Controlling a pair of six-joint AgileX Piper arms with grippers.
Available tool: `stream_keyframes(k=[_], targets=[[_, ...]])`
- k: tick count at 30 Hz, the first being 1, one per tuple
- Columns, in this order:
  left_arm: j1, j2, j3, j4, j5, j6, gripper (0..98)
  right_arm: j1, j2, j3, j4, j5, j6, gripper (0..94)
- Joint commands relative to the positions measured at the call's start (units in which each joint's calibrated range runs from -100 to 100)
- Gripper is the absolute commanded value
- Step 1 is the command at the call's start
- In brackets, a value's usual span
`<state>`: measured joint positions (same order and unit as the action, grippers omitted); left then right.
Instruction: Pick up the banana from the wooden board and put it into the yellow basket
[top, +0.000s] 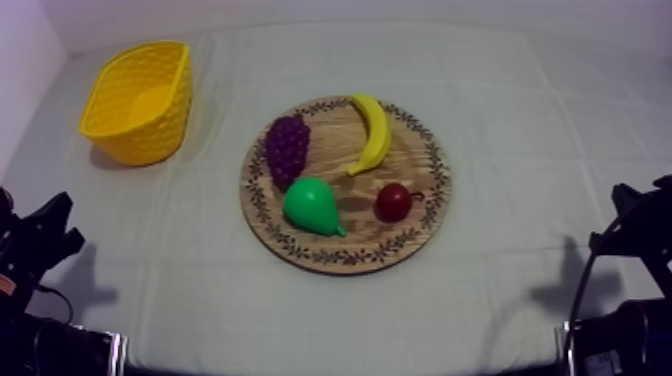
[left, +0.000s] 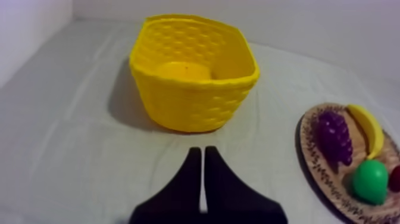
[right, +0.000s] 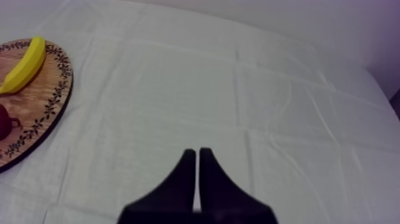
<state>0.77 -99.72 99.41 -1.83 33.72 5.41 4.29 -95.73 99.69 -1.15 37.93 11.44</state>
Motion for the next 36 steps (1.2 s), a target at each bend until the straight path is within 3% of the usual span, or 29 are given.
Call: stream_keyframes(k=[1, 6, 15, 24, 29, 36], targets=[[-0.01, -0.02, 0.03, -0.01, -0.01, 0.38, 0.1, 0.0, -0.02, -0.03, 0.01, -0.03, 0.02, 0.3], [-0.01, -0.02, 0.03, -0.01, -0.01, 4.4, 0.1, 0.0, -0.02, -0.03, 0.01, -0.03, 0.02, 0.3], [-0.05, -0.02, 0.03, -0.01, -0.01, 7.43, 0.1, 0.0, -0.02, -0.03, 0.01, -0.03, 0.02, 0.3], [0.02, 0.09, 0.01, 0.01, 0.08, 6.23, 0.1, 0.0, -0.02, -0.03, 0.01, -0.03, 0.02, 0.3], [1.07, 4.78, -1.04, 0.19, -3.5, 5.31, 0.1, 0.0, -0.02, -0.03, 0.01, -0.03, 0.02, 0.3], [4.67, 20.61, -18.22, 0.23, -1.8, 5.43, 0.1, 0.0, -0.02, -0.03, 0.01, -0.03, 0.02, 0.3]])
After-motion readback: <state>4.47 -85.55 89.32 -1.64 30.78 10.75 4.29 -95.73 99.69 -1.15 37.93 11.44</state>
